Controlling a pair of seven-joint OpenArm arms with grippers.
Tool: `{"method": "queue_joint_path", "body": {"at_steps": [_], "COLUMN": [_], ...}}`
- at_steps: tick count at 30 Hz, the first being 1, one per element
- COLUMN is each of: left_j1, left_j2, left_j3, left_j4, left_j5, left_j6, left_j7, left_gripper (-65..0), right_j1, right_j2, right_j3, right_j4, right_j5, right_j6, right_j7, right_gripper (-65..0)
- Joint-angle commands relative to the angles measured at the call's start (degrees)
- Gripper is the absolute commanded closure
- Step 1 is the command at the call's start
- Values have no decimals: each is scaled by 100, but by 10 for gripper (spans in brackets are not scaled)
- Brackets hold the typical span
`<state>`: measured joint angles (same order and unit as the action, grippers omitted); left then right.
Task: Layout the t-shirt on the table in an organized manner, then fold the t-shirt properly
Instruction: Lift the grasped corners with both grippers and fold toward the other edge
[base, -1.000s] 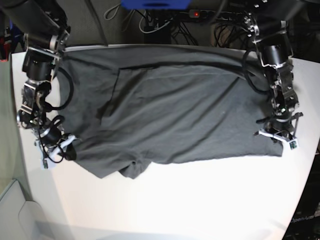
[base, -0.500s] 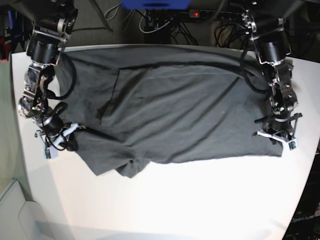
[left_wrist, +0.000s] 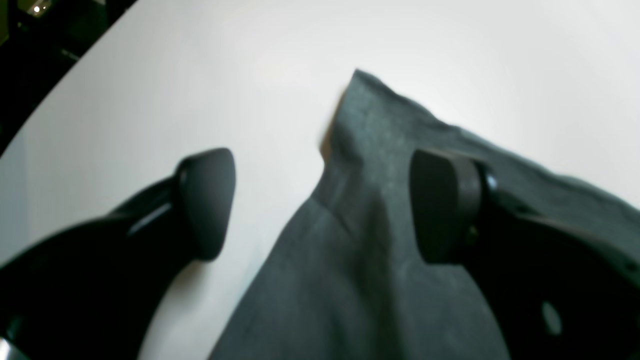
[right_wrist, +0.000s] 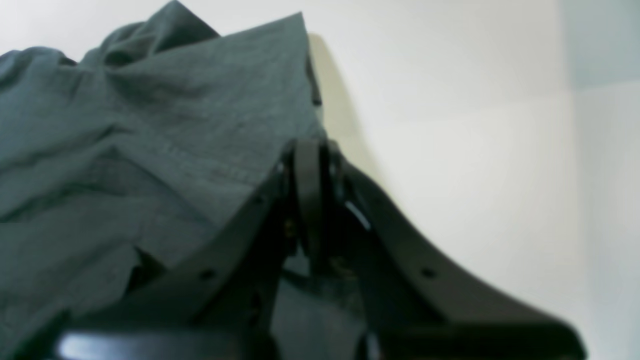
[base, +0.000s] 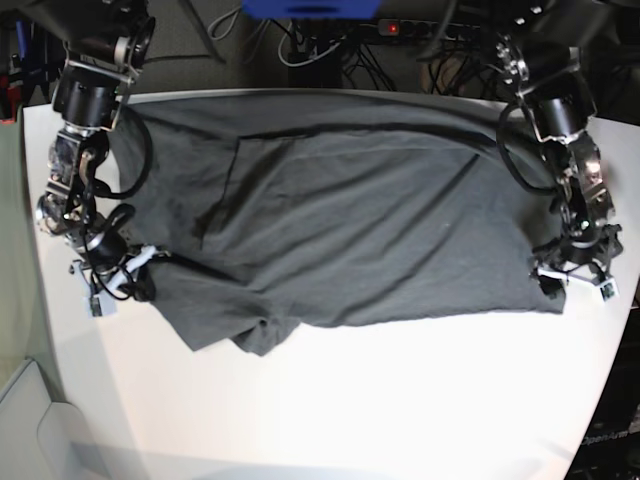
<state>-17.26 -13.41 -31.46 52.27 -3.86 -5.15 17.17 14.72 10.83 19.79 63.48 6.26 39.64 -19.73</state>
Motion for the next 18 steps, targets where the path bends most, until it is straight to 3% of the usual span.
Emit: {"method": "queue_joint_path", "body": {"at_steps": [1,9,11,13,16,18], "left_j1": [-248,-415,-415,-415,-424,-485], "left_j2": [-88,-96,-96,-193,-307,-343], "left_j3": [-5,12,285,584,1076,1225], "left_j4": [-124,-590,-599,-607,-801,-906], "left_j5": [-14,-5,-5,-5,-14,-23], "left_j6": [0,-8,-8,-8,-8,-8], "left_j7": [-121,-139,-148,-148,-156,-156], "left_gripper": [-527,-525,-502,-425,-256,-192], "right_j1": [159,150,150,150,159,167], "right_j2": [73,91,91,91,91,91], "right_j3": [-6,3,12,12,12,12], "right_j4": [100,100,100,100,100,100], "right_j5": [73,64,64,64,64,64], "right_j6": [36,36,36,36,36,36], "right_j7": [148,148,148,148,148,148], "right_gripper": [0,0,0,0,0,0]}}
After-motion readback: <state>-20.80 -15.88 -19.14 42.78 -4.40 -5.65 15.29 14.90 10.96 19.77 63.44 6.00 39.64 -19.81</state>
